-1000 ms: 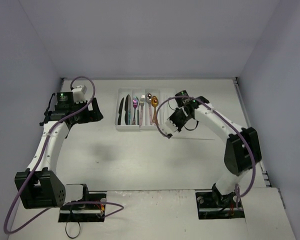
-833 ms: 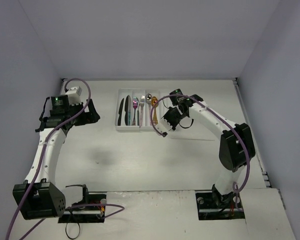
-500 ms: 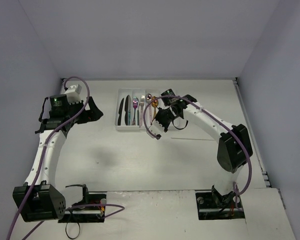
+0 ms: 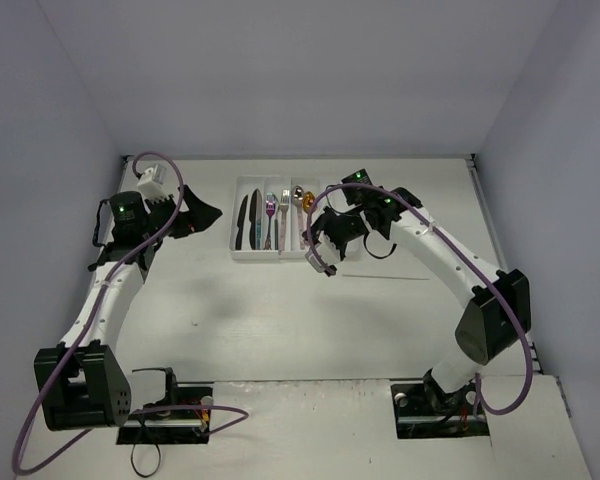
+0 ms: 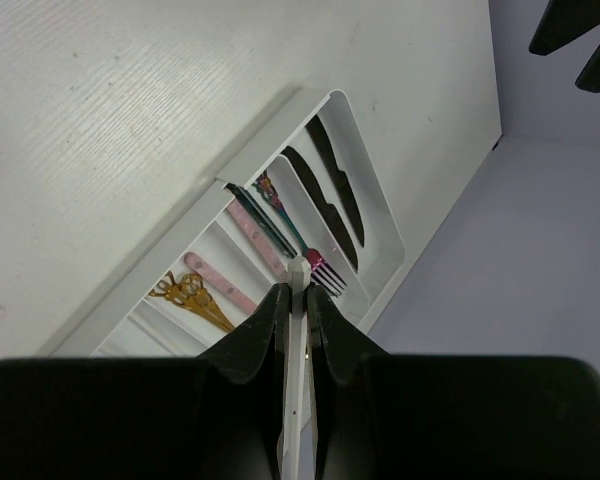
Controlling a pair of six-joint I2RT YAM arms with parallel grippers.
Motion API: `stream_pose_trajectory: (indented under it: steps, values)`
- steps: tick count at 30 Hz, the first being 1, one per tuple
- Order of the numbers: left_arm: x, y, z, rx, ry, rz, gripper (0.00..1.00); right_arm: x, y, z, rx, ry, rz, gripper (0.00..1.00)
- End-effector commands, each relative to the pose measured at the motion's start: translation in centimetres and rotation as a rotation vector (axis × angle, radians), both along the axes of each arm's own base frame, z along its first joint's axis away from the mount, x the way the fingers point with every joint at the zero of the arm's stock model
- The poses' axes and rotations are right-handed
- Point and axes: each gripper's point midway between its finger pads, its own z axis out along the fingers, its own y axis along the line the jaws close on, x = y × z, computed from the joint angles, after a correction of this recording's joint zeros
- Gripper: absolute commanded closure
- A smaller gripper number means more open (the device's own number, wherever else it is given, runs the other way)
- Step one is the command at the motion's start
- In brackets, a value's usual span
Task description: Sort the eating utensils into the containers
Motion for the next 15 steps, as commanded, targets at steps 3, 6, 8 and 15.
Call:
stream_pose_trajectory:
  steps: [3, 6, 8, 15]
  values:
    - [1.5, -0.5, 5.3, -0.019, -0.174, -0.009, 0.13, 0.8, 3.4, 3.2, 0.140, -0.518, 0.475, 1.00]
    - [0.8, -0.3, 5.5, -0.003, -0.195, -0.004, 0.13, 1.5, 4.1, 2.8, 0.224, -0.472, 0.483, 1.00]
    - [0.2, -0.2, 5.6, 0.010, -0.204, 0.002, 0.13, 1.9, 4.2, 3.0, 0.285, -0.464, 0.486, 1.00]
    - [-1.9, 0.7, 4.5, 0.105, -0.145, 0.000, 0.13, 2.1, 3.0, 4.3, 0.441, -0.470, 0.479, 1.00]
